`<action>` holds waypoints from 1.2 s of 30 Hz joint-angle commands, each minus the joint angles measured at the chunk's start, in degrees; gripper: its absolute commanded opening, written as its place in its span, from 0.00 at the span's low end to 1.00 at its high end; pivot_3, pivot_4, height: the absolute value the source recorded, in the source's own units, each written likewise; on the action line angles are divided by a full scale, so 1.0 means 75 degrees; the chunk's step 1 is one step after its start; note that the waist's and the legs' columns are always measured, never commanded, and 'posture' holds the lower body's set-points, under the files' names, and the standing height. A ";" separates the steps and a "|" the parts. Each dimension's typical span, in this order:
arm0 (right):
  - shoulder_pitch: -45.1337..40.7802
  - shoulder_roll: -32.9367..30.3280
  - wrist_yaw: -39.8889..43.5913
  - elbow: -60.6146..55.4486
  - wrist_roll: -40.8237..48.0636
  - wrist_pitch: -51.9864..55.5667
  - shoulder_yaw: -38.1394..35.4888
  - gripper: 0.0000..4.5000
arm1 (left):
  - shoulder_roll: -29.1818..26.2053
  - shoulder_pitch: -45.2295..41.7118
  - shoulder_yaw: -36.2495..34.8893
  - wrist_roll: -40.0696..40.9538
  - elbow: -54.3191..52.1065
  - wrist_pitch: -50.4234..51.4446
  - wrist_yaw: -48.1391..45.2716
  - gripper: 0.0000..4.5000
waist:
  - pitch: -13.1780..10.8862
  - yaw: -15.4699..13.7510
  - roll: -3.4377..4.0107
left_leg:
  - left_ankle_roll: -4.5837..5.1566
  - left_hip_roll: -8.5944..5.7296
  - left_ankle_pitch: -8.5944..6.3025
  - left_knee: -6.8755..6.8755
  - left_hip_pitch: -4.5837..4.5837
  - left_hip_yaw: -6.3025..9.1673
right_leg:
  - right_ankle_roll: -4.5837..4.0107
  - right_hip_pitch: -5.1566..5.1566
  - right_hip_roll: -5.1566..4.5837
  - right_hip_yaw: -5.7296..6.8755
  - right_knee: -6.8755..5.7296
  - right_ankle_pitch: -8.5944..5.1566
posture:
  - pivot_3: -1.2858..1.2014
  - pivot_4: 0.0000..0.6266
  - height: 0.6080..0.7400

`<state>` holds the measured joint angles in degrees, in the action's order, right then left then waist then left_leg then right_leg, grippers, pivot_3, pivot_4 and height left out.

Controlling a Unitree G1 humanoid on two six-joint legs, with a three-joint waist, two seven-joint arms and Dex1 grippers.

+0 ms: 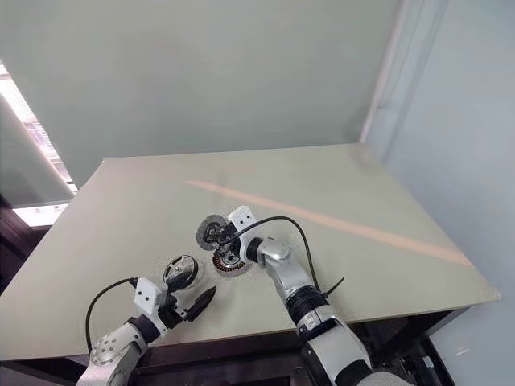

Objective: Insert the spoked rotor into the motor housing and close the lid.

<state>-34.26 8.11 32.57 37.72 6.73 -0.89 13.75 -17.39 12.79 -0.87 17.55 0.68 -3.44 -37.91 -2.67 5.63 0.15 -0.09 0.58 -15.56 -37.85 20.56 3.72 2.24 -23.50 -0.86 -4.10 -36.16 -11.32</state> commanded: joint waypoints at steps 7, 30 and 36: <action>0.1083 -0.0947 -0.0165 -0.2480 0.0003 0.1471 -0.0166 0.16 | -0.0053 -0.0292 0.0048 0.0008 0.0006 0.0024 -0.0207 1.00 | 0.0000 -0.0020 0.0000 | -0.0001 -0.0002 0.0000 -0.0011 0.0004 -0.0003 | -0.0002 0.0002 -0.0004 0.0000 0.0003 -0.0001 | 0.52 0.00 1.00; 0.2458 -0.2577 -0.0360 -0.3671 0.0128 0.2138 -0.0934 0.16 | -0.0035 -0.0542 0.0003 0.0126 0.0027 0.0251 -0.0418 1.00 | -0.0001 -0.0020 -0.0001 | 0.0000 -0.0002 0.0000 -0.0004 0.0006 -0.0007 | -0.0002 0.0000 -0.0001 0.0000 0.0011 -0.0002 | 0.52 0.00 1.00; 0.2727 -0.2725 -0.0220 -0.3906 0.0227 0.2292 -0.0981 0.16 | -0.0003 -0.0475 0.0024 0.0139 -0.0047 0.0294 -0.0418 1.00 | -0.0001 -0.0020 -0.0002 | 0.0001 -0.0001 0.0000 -0.0006 0.0005 -0.0009 | -0.0002 0.0002 -0.0001 -0.0001 0.0011 -0.0002 | 0.52 0.00 1.00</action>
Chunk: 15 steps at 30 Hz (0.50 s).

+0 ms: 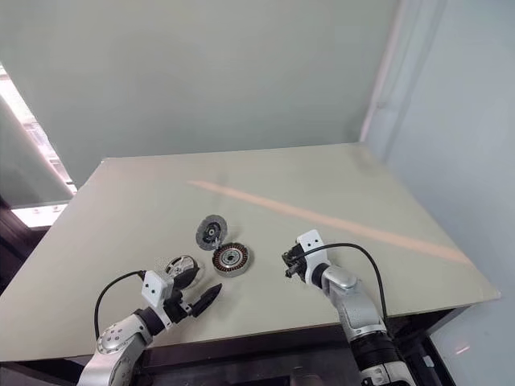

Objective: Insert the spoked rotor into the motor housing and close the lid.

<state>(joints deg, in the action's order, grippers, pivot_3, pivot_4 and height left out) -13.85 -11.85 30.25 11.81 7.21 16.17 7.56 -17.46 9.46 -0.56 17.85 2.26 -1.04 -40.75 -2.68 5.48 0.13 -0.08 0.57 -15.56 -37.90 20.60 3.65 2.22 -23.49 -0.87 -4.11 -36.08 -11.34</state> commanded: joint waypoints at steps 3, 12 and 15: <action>0.0158 -0.0148 0.0141 -0.0590 0.0193 0.0087 -0.0147 0.16 | 0.0041 0.0015 0.0009 0.0098 -0.0307 -0.0006 -0.0026 1.00 | 0.0000 -0.0003 0.0000 | 0.0000 0.0000 0.0000 0.0001 0.0000 0.0001 | 0.0000 0.0001 0.0000 0.0000 0.0002 0.0000 | 0.52 0.00 1.00; 0.0526 -0.0356 0.0289 -0.1013 0.0286 0.0354 -0.0131 0.16 | 0.0096 0.0110 0.0055 0.0096 -0.0403 0.0047 -0.0022 1.00 | -0.0001 -0.0006 -0.0001 | 0.0000 0.0000 0.0000 -0.0001 0.0002 0.0000 | 0.0000 0.0001 -0.0001 0.0001 0.0007 0.0000 | 0.52 0.00 1.00; 0.0612 -0.0414 0.0316 -0.1124 0.0312 0.0414 -0.0136 0.16 | 0.0093 0.0115 0.0057 0.0098 -0.0421 0.0066 -0.0029 1.00 | -0.0001 -0.0007 -0.0002 | 0.0000 0.0000 0.0000 0.0001 0.0002 0.0001 | 0.0000 0.0001 -0.0001 0.0001 0.0007 0.0000 | 0.52 0.00 1.00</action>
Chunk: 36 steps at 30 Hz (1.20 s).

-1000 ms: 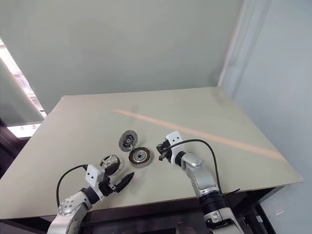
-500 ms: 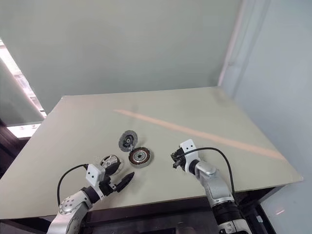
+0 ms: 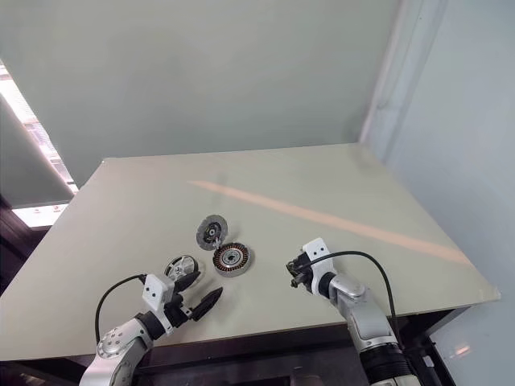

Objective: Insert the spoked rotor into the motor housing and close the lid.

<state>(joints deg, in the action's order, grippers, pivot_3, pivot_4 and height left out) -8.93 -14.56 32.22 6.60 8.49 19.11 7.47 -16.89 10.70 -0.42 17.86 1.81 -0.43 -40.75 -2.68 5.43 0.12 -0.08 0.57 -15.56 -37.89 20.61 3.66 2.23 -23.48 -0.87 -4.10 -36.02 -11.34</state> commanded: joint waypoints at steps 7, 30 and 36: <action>0.0020 -0.0274 0.0308 -0.0661 0.0129 0.0182 0.0029 0.16 | -0.0027 -0.0140 0.0018 0.0095 -0.0362 0.0064 -0.0049 1.00 | -0.0001 0.0000 -0.0001 | 0.0000 0.0000 0.0000 -0.0002 0.0000 -0.0001 | 0.0000 0.0000 0.0000 0.0001 0.0001 0.0000 | 0.52 0.00 1.00; -0.0207 -0.0183 0.0333 -0.1018 0.0139 0.0343 0.0099 0.16 | 0.0028 -0.0263 0.0170 0.0048 -0.0321 0.0074 -0.0052 1.00 | -0.0001 -0.0002 -0.0002 | 0.0000 0.0000 0.0000 -0.0001 0.0001 -0.0001 | 0.0000 0.0000 0.0000 0.0001 0.0002 0.0000 | 0.52 0.00 1.00; -0.0210 -0.0199 0.0323 -0.0997 0.0111 0.0346 0.0109 0.16 | 0.0039 -0.0287 0.0200 0.0011 -0.0256 0.0035 -0.0052 1.00 | -0.0001 -0.0002 -0.0002 | 0.0000 0.0000 0.0000 -0.0001 0.0001 -0.0001 | 0.0000 0.0000 0.0000 0.0001 0.0002 0.0000 | 0.52 0.00 1.00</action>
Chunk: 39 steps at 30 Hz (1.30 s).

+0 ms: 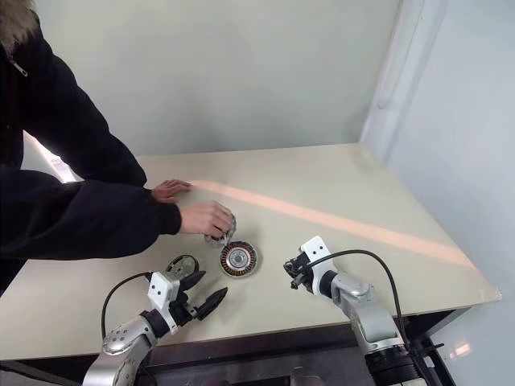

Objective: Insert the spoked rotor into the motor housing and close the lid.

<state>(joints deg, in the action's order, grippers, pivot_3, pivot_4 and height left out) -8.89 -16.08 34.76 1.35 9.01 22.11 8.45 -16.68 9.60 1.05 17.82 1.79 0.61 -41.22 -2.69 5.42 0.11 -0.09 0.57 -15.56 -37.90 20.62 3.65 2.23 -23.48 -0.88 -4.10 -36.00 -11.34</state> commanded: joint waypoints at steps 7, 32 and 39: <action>-0.0217 0.0007 -0.0035 -0.0277 0.0030 -0.0062 -0.0023 0.16 | -0.0002 -0.0192 -0.0014 -0.0012 -0.0144 -0.0172 -0.0020 1.00 | 0.0000 0.0000 0.0000 | 0.0000 0.0000 0.0000 0.0000 0.0000 0.0000 | 0.0000 0.0000 0.0000 0.0000 0.0000 0.0000 | 0.52 0.00 1.00; -0.0949 0.1046 -0.0162 0.0305 -0.0016 -0.0127 0.0539 0.16 | -0.0169 -0.0409 -0.0165 0.0009 0.0205 -0.0405 -0.0087 1.00 | 0.0001 0.0001 -0.0001 | 0.0000 0.0001 0.0000 0.0000 -0.0002 0.0002 | 0.0000 0.0001 0.0000 0.0002 -0.0002 0.0000 | 0.52 0.00 1.00; -0.1254 0.1254 -0.0107 0.0937 -0.0201 -0.0227 0.0836 0.16 | -0.0182 -0.0356 -0.0138 0.0003 0.0149 -0.0415 -0.0082 1.00 | 0.0001 -0.0002 -0.0001 | 0.0000 0.0000 0.0000 0.0002 0.0001 0.0003 | 0.0000 0.0000 0.0000 0.0001 0.0000 0.0000 | 0.52 0.00 1.00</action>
<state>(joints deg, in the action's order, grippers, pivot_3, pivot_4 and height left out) -16.78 -7.14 33.86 8.78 7.74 21.93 14.65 -17.69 7.41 0.72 17.69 4.01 -1.32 -41.46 -2.68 5.40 0.10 -0.09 0.57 -15.56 -37.88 20.63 3.67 2.23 -23.48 -0.87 -4.09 -36.00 -11.34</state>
